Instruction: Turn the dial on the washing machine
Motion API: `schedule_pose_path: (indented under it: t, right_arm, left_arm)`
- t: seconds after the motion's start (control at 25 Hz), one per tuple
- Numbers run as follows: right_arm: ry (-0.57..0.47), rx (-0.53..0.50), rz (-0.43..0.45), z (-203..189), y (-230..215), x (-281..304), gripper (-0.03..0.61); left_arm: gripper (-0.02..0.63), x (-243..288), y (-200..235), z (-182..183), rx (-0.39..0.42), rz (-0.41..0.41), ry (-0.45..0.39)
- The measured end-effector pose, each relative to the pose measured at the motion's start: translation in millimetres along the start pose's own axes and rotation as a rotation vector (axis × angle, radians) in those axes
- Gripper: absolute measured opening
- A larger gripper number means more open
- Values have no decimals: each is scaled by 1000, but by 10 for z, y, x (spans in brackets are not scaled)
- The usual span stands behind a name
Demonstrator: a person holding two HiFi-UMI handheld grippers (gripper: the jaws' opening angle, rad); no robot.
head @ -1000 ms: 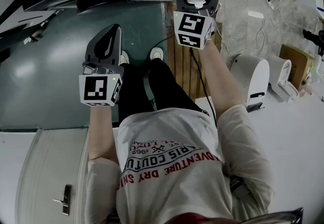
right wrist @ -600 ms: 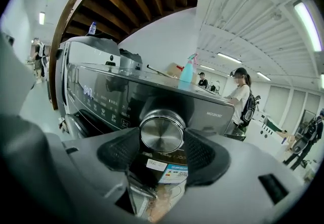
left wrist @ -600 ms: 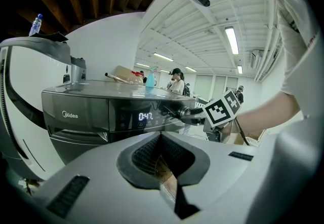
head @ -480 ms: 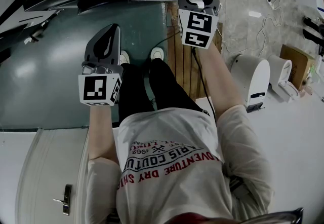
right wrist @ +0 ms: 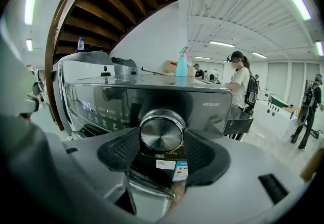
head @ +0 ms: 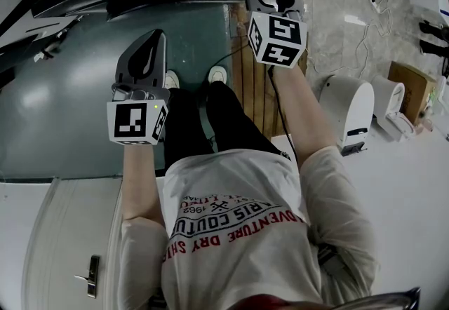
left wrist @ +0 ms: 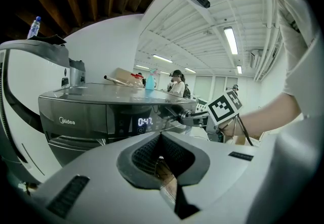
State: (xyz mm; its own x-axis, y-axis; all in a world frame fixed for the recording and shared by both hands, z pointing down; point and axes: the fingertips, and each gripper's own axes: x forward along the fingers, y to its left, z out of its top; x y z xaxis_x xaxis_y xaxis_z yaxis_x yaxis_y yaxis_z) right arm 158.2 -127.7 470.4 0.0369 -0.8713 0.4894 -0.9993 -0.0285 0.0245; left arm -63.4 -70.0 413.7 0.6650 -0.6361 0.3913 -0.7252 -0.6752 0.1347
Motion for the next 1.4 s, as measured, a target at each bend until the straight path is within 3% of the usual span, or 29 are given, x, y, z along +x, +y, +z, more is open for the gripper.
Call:
schedule_pose_path:
  t: [0.2,0.32,0.4,0.52,0.72,0.88,1.04,1.16,1.4]
  right_arm:
    - [-1,71,27,3,-8,-8,290]
    - [-14,28,23,8,-9,-10,291]
    - [-25,-48,4,4,0,-4,293]
    - [-38,-195,-27,30,53,-17,344]
    - [-47,-571,-108,11,97,-33,344]
    - [-52,-696,-148,26,85,-12,342]
    - [-49,-727,-177,3,80,-2,322]
    - [-47,-708,-181,-12,109,7,291]
    - [-47,-650,-168,-3,99,-12,290]
  left_arm:
    - [15,7,-14,-6,0,2,4]
    - [15,14,-35,-5,3,0,6]
    - [15,16,-40,-11,3,1,7]
    - [15,25,-38,-9,2,2,8]
    - [15,54,-45,-24,-2,2,8]
    - [15,58,-43,-56,-13,8,11]
    - [15,48,-32,-88,-19,16,15]
    - [15,41,-2,-113,-23,23,18]
    - [15,30,2,-122,-26,30,19]
